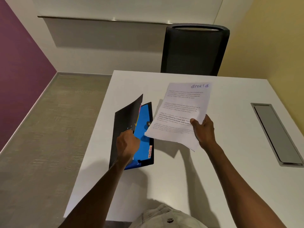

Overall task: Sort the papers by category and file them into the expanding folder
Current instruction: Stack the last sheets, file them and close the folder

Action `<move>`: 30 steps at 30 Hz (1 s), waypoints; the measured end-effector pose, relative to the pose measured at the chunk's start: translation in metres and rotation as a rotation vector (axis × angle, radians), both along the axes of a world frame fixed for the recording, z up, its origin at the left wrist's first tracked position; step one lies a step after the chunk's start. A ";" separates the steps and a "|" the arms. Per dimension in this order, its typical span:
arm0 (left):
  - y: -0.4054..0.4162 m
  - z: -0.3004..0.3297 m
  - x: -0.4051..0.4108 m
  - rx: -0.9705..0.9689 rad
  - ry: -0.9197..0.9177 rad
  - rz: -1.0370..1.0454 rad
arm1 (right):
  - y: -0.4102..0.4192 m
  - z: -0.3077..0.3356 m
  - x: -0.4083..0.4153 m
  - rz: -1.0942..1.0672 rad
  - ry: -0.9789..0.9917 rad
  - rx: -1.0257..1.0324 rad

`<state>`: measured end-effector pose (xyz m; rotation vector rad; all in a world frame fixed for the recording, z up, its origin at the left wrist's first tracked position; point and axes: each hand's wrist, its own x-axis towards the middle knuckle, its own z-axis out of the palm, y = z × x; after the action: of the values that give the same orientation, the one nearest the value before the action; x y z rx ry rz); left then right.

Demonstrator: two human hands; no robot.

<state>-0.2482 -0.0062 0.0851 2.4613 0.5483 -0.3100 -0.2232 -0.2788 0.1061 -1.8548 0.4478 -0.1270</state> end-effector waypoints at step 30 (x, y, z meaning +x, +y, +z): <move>0.061 0.018 -0.014 -0.053 -0.181 -0.069 | 0.215 0.036 0.011 0.627 0.289 -0.492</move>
<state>-0.2618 0.0545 0.1033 2.4297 0.3743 -0.1254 -0.2127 -0.0636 0.1419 -2.4262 0.0029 0.5020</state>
